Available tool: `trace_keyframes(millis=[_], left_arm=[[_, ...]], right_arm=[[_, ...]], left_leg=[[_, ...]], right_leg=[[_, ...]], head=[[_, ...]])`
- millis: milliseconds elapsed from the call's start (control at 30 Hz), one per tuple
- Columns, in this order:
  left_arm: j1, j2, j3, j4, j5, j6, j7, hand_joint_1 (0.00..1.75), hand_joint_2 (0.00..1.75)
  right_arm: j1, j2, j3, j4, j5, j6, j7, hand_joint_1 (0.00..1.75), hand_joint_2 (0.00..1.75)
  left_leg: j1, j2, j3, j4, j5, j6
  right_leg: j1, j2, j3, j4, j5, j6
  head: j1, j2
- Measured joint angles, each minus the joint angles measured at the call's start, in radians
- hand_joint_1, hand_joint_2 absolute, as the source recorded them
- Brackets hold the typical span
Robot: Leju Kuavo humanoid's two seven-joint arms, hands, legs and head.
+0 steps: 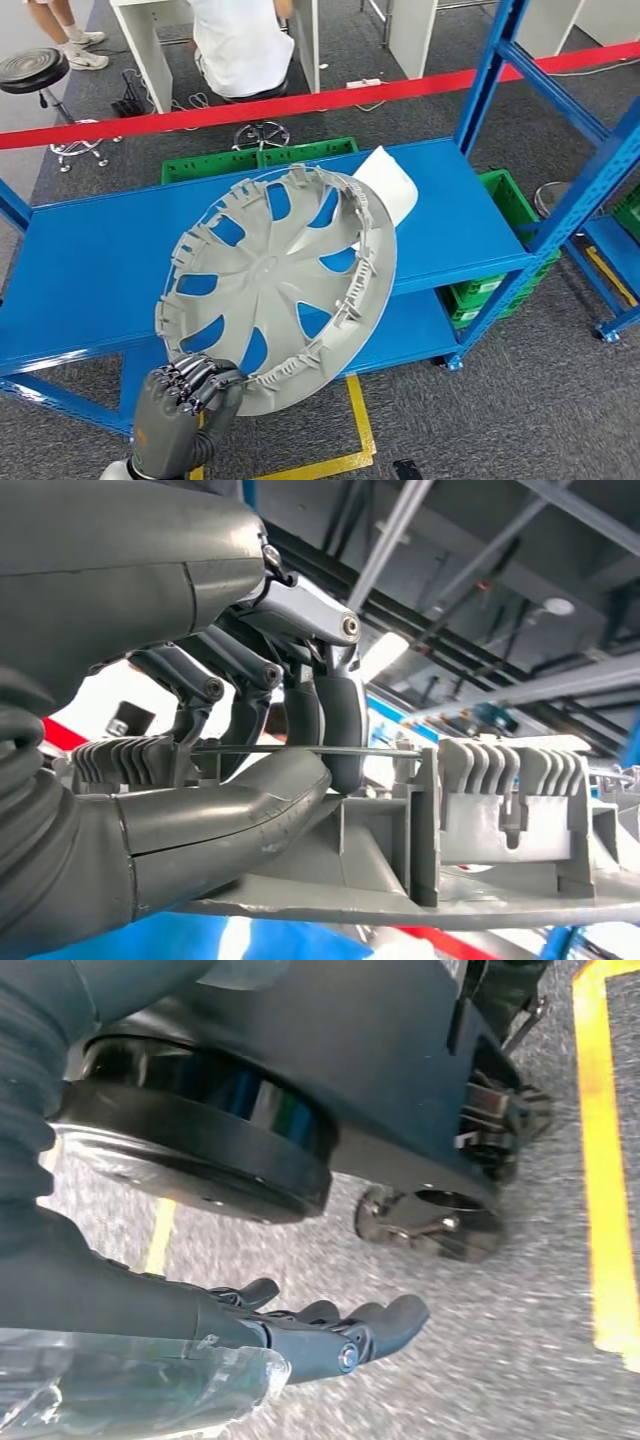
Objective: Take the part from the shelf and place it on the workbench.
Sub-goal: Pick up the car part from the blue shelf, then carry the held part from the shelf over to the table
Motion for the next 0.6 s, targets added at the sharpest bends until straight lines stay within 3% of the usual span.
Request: trace_keyframes(millis=[33,67,100,133,200,267,300,333,400,433,467,533,567,600], left_arm=[[0.0,-0.001,0.0,0.0,0.0,0.0,0.001,1.75,1.75],[0.0,-0.001,-0.001,0.001,0.0,0.0,0.001,1.75,1.75],[-0.001,-0.002,-0.002,0.002,0.0,0.0,0.002,1.75,1.75],[-0.002,-0.002,-0.003,0.003,0.001,0.0,0.002,1.75,1.75],[-0.005,-0.003,-0.006,0.005,0.001,0.0,0.002,1.75,1.75],[-0.008,-0.004,-0.007,0.006,0.001,0.0,0.002,1.75,1.75],[-0.009,-0.004,-0.008,0.006,0.001,0.0,0.002,1.75,1.75],[-0.01,-0.005,-0.009,0.007,0.001,0.0,0.002,1.75,1.75],[-0.012,-0.006,-0.011,0.009,0.001,0.0,0.002,1.75,1.75],[-0.013,-0.007,-0.012,0.009,0.001,0.0,0.002,1.75,1.75],[-0.013,-0.009,-0.013,0.01,0.001,0.0,0.003,1.75,1.75],[-0.013,-0.011,-0.016,0.012,0.005,0.0,0.006,1.75,1.75],[-0.013,-0.012,-0.018,0.014,0.008,0.0,0.007,1.75,1.75],[-0.013,-0.012,-0.019,0.016,0.011,0.001,0.009,1.75,1.75]], right_arm=[[-0.001,0.0,-0.001,0.0,0.0,0.0,0.001,0.0,1.75],[-0.001,0.0,-0.002,0.0,0.0,-0.001,0.001,0.0,1.75],[-0.001,0.0,-0.003,0.0,0.0,-0.001,0.001,0.0,1.75],[0.0,0.0,-0.004,0.0,-0.001,-0.001,0.001,0.0,1.75],[0.001,0.0,-0.006,0.0,-0.001,-0.002,0.001,0.0,1.75],[0.0,0.0,-0.009,0.0,-0.001,-0.002,0.001,0.0,1.75],[0.0,0.0,-0.009,0.0,-0.001,-0.002,0.001,0.0,1.75],[0.001,0.0,-0.01,0.0,-0.001,-0.003,0.001,0.0,1.75],[0.006,-0.001,-0.011,0.0,-0.001,-0.003,0.001,0.0,1.75],[0.009,-0.001,-0.011,0.0,-0.002,-0.003,0.001,0.0,1.75],[0.01,-0.002,-0.012,0.0,-0.003,-0.003,0.0,0.0,1.75],[0.008,-0.003,-0.013,0.0,-0.006,-0.003,-0.003,0.0,1.75],[0.006,-0.003,-0.015,0.0,-0.007,-0.003,-0.004,0.0,1.75],[0.005,-0.004,-0.017,0.0,-0.007,-0.004,-0.006,0.0,1.75]], left_leg=[[0.0,-0.016,-0.017,0.066,-0.05,-0.001],[-0.001,-0.023,-0.028,0.122,-0.08,0.001],[-0.001,-0.027,-0.028,0.158,-0.087,0.003],[-0.002,-0.028,-0.013,0.161,-0.071,0.007],[-0.002,-0.043,0.063,0.072,-0.01,0.019],[-0.001,-0.08,0.155,-0.069,0.002,0.031],[-0.001,-0.094,0.181,-0.116,-0.005,0.034],[-0.003,-0.099,0.191,-0.14,-0.014,0.036],[-0.003,-0.08,0.182,-0.147,0.0,0.042],[-0.001,-0.068,0.174,-0.148,0.01,0.049],[0.002,-0.056,0.164,-0.15,0.022,0.055],[0.002,-0.03,0.142,-0.15,0.043,0.062],[0.001,-0.015,0.13,-0.149,0.053,0.063],[0.001,0.0,0.117,-0.147,0.064,0.061]], right_leg=[[0.0,0.012,-0.016,0.001,0.013,-0.003],[0.0,0.024,-0.033,0.001,0.027,-0.003],[0.0,0.037,-0.051,0.002,0.04,-0.003],[0.001,0.05,-0.067,0.003,0.053,-0.002],[0.001,0.074,-0.096,0.004,0.077,0.002],[0.001,0.097,-0.117,0.005,0.1,0.01],[0.0,0.106,-0.123,0.003,0.111,0.015],[-0.002,0.115,-0.128,0.0,0.122,0.022],[-0.004,0.13,-0.136,-0.009,0.142,0.036],[-0.004,0.12,-0.144,-0.005,0.133,0.041],[-0.003,0.1,-0.156,0.015,0.104,0.046],[-0.003,0.044,-0.186,0.124,-0.003,0.057],[-0.005,0.027,-0.197,0.196,-0.047,0.063],[-0.008,0.018,-0.201,0.258,-0.068,0.069]], head=[[-0.001,0.0],[-0.001,0.0],[-0.001,0.0],[-0.001,0.0],[-0.001,0.0],[0.0,0.0],[0.0,0.0],[0.0,0.0],[-0.002,0.0],[-0.001,0.0],[0.001,0.0],[0.007,0.0],[0.009,0.0],[0.008,0.0]])
